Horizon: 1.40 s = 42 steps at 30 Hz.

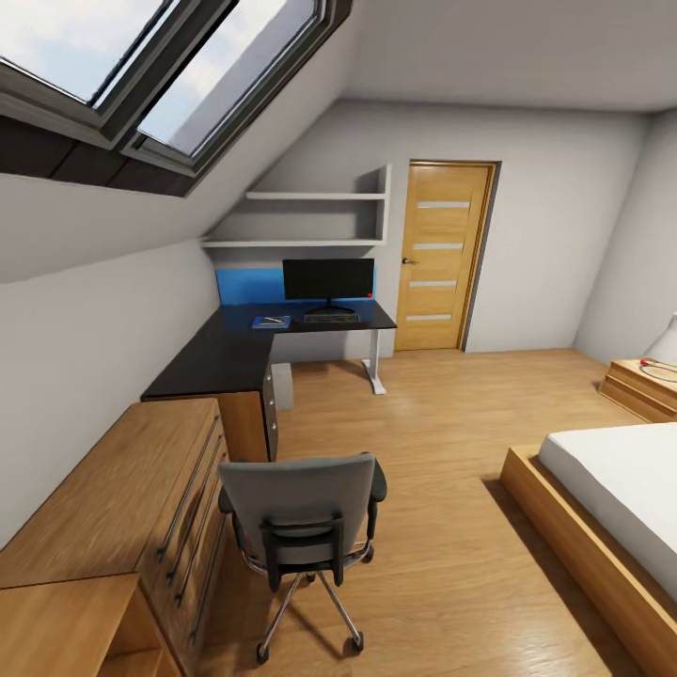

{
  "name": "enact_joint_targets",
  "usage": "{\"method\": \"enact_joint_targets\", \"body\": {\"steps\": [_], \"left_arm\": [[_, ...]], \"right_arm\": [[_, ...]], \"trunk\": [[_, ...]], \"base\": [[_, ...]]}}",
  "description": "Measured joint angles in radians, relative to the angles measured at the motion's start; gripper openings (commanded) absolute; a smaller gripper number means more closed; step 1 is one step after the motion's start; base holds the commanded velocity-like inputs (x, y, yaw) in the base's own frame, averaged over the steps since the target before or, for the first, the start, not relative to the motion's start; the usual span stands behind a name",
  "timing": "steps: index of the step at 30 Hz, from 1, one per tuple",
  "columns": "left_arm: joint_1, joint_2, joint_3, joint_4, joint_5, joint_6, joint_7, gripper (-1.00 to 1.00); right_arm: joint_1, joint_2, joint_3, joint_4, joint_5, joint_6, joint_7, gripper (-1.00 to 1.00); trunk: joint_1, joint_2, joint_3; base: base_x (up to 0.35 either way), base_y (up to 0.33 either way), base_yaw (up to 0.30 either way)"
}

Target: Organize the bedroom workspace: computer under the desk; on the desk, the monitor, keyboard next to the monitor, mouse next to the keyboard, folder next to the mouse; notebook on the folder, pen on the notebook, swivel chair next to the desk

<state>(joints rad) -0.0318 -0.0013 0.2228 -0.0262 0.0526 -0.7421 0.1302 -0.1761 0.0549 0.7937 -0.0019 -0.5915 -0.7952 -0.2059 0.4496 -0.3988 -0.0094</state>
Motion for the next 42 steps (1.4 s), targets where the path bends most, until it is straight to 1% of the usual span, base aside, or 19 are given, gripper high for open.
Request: {"method": "enact_joint_targets", "body": {"steps": [11, 13, 14, 17, 21, 22, 23, 25, 26, 30, 31, 32, 33, 34, 36, 38, 39, 40, 42], "left_arm": [[0.000, 0.000, 0.001, 0.000, 0.000, 0.005, 0.003, 1.00], [0.000, 0.000, 0.001, 0.000, 0.000, 0.010, 0.003, 1.00], [0.000, 0.000, 0.001, 0.000, 0.001, 0.017, 0.003, 1.00], [0.000, -0.003, 0.001, 0.000, 0.001, 0.019, 0.005, 1.00], [0.000, -0.008, 0.001, -0.044, 0.002, 0.054, 0.007, 1.00], [0.000, -0.015, -0.003, -0.133, 0.000, 0.158, 0.009, 1.00], [0.000, -0.020, -0.002, -0.182, 0.001, 0.222, 0.009, 1.00], [0.000, -0.026, 0.000, -0.235, 0.001, 0.291, 0.007, 1.00], [0.000, -0.033, -0.002, -0.291, 0.000, 0.357, 0.008, 1.00], [0.000, -0.047, -0.005, -0.407, 0.000, 0.479, 0.011, 1.00], [0.001, -0.054, -0.006, -0.460, -0.001, 0.536, 0.016, 1.00], [0.002, -0.068, -0.008, -0.528, -0.001, 0.628, 0.027, 1.00], [0.002, -0.075, -0.007, -0.548, -0.001, 0.662, 0.031, 1.00], [-0.004, -0.089, -0.008, -0.575, -0.002, 0.723, 0.036, 1.00], [-0.020, -0.104, -0.008, -0.592, -0.002, 0.776, 0.039, 1.00], [-0.045, -0.116, -0.008, -0.602, -0.002, 0.817, 0.041, 1.00], [-0.094, -0.133, -0.008, -0.602, -0.002, 0.863, 0.042, 1.00], [-0.110, -0.136, -0.008, -0.599, -0.002, 0.870, 0.042, 1.00], [-0.134, -0.141, -0.008, -0.576, -0.001, 0.886, 0.042, 1.00]], "right_arm": [[0.000, 0.000, 0.000, 0.000, 0.000, 0.005, 0.000, 1.00], [0.000, 0.000, 0.000, 0.000, 0.000, 0.015, 0.000, 1.00], [0.000, 0.000, 0.000, 0.000, 0.001, 0.034, 0.001, 1.00], [0.000, 0.000, 0.000, 0.000, 0.001, 0.036, 0.002, 1.00], [0.000, 0.000, 0.001, -0.001, 0.002, 0.037, 0.002, 1.00], [0.000, -0.002, 0.001, -0.004, 0.003, 0.036, 0.002, 1.00], [0.000, -0.003, 0.002, -0.009, 0.003, 0.036, 0.003, 1.00], [0.000, -0.003, 0.002, -0.018, 0.003, 0.036, 0.003, 1.00], [0.000, -0.004, 0.003, -0.031, 0.003, 0.036, 0.003, 1.00], [0.000, -0.004, 0.002, -0.066, 0.003, 0.035, 0.002, 1.00], [-0.001, -0.004, 0.002, -0.087, 0.003, 0.035, 0.001, 1.00], [-0.004, -0.004, 0.002, -0.112, 0.003, 0.037, 0.000, 1.00], [-0.005, -0.004, 0.001, -0.119, 0.001, 0.038, -0.001, 1.00], [-0.011, -0.003, 0.001, -0.129, 0.001, 0.042, -0.002, 1.00], [-0.028, -0.003, 0.000, -0.137, -0.001, 0.046, -0.005, 1.00], [-0.057, -0.003, 0.000, -0.143, -0.003, 0.054, -0.009, 1.00], [-0.115, -0.001, -0.003, -0.149, -0.007, 0.089, -0.014, 1.00], [-0.145, -0.001, -0.001, -0.150, -0.006, 0.102, -0.014, 1.00], [-0.182, 0.000, -0.001, -0.152, -0.007, 0.138, -0.014, 1.00]], "trunk": [[0.042, -0.076, -0.033], [0.050, -0.090, -0.040], [0.054, -0.097, -0.043], [0.065, -0.118, -0.052], [0.080, -0.146, -0.065], [0.084, -0.153, -0.068], [0.088, -0.160, -0.071], [0.096, -0.174, -0.077], [0.100, -0.181, -0.080], [0.115, -0.209, -0.093], [0.119, -0.216, -0.096], [0.123, -0.223, -0.099], [0.127, -0.230, -0.102], [0.130, -0.237, -0.106], [0.138, -0.251, -0.112], [0.146, -0.265, -0.118], [0.150, -0.272, -0.121], [0.153, -0.279, -0.124], [0.161, -0.293, -0.131]], "base": [[0.000, 0.000, 0.000], [0.000, 0.000, 0.000], [0.000, 0.000, 0.000], [0.000, 0.000, 0.000], [0.000, 0.000, 0.000], [0.000, 0.000, 0.000], [0.000, 0.000, 0.000], [0.000, 0.000, 0.000], [0.000, 0.000, 0.000], [0.000, 0.000, 0.000], [0.000, 0.000, 0.000], [0.000, 0.000, 0.000], [0.000, 0.000, 0.000], [0.000, 0.000, 0.000], [0.000, 0.000, 0.000], [0.000, 0.000, 0.000], [0.000, 0.000, 0.000], [0.000, 0.000, 0.000], [0.000, 0.000, 0.000]]}}
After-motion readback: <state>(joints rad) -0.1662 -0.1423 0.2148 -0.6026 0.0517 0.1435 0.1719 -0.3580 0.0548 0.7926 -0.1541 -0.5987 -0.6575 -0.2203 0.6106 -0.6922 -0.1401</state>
